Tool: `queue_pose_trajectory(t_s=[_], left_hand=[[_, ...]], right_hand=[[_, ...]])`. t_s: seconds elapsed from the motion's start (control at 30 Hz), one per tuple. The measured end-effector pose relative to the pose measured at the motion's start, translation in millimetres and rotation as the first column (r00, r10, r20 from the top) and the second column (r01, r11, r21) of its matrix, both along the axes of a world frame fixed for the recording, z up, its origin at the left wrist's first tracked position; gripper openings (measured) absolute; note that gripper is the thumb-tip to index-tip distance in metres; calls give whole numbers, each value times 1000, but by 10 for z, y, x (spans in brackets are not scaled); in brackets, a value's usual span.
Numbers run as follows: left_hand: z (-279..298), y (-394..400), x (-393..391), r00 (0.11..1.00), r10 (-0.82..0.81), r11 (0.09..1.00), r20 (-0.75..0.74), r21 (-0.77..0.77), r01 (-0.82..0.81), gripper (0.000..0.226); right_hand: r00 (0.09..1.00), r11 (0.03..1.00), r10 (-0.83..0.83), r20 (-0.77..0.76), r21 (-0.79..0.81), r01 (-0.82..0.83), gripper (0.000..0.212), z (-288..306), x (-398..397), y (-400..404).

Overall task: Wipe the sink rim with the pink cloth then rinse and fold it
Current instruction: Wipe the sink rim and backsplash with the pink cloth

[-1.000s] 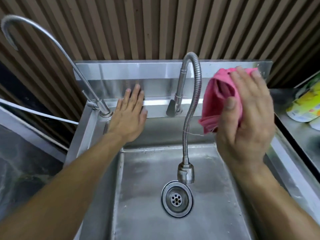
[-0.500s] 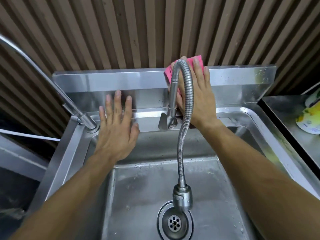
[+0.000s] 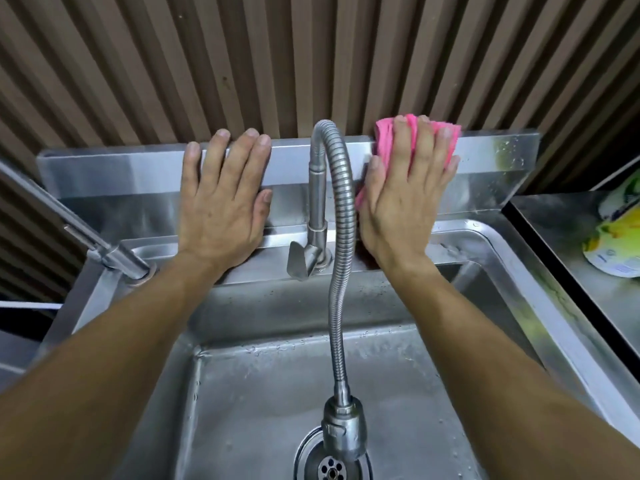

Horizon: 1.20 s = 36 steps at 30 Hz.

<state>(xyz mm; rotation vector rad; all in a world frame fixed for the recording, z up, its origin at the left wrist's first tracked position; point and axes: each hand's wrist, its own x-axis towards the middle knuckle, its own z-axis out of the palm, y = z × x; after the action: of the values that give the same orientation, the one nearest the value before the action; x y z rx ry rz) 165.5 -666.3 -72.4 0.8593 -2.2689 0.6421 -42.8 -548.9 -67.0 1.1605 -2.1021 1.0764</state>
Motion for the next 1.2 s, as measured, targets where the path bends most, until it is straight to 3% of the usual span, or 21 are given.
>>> queue_pose_trajectory(t_s=[0.1,0.2,0.37,0.5,0.57,0.63,0.7,0.8,0.93,1.0,1.1,1.13,1.2], left_hand=[[1,2,-4,1000,-14,1000,-11,-6,14,61],[17,25,-2,1000,-4,1000,-17,12,4,61],[50,51,2,1000,-6,1000,-12,16,6,60],[38,67,-24,999,-2,1000,-35,21,2,60],[38,64,-29,999,-11,1000,-41,27,12,60],[38,58,-24,999,-9,1000,-38,26,10,61],[33,61,-21,999,-12,1000,-48,23,14,61],[19,65,-34,998,-17,1000,-68,11,18,60],[13,61,-39,997,-26,1000,-67,7,27,59],[21,59,-34,998,-24,1000,-63,17,25,59],[0,50,-33,998,-23,1000,-58,12,23,59],[-8,47,-34,998,-21,1000,-65,7,22,59],[-15,41,-51,997,-22,1000,-79,-8,21,58]], right_hand=[[976,985,133,-173,135,-110,63,1,248,-114],[919,956,261,-294,214,-202,57,51,1,28],[994,998,29,-104,59,-23,48,40,-599,285],[988,989,-110,105,-87,120,48,87,-209,14],[997,999,28,-72,-18,-30,51,44,92,-74],[940,973,223,-258,112,-200,51,17,52,-8],[933,976,214,-289,101,-192,47,32,-316,120],[994,999,-17,-104,-28,15,40,84,-877,336],[993,988,-106,61,-109,112,33,126,-1077,356],[965,950,-170,200,-226,215,38,123,-1003,261],[851,857,-197,487,-336,391,49,176,-629,29],[865,875,-185,466,-323,361,54,170,-434,-42],[959,970,-87,268,-197,143,60,64,-57,-87]])
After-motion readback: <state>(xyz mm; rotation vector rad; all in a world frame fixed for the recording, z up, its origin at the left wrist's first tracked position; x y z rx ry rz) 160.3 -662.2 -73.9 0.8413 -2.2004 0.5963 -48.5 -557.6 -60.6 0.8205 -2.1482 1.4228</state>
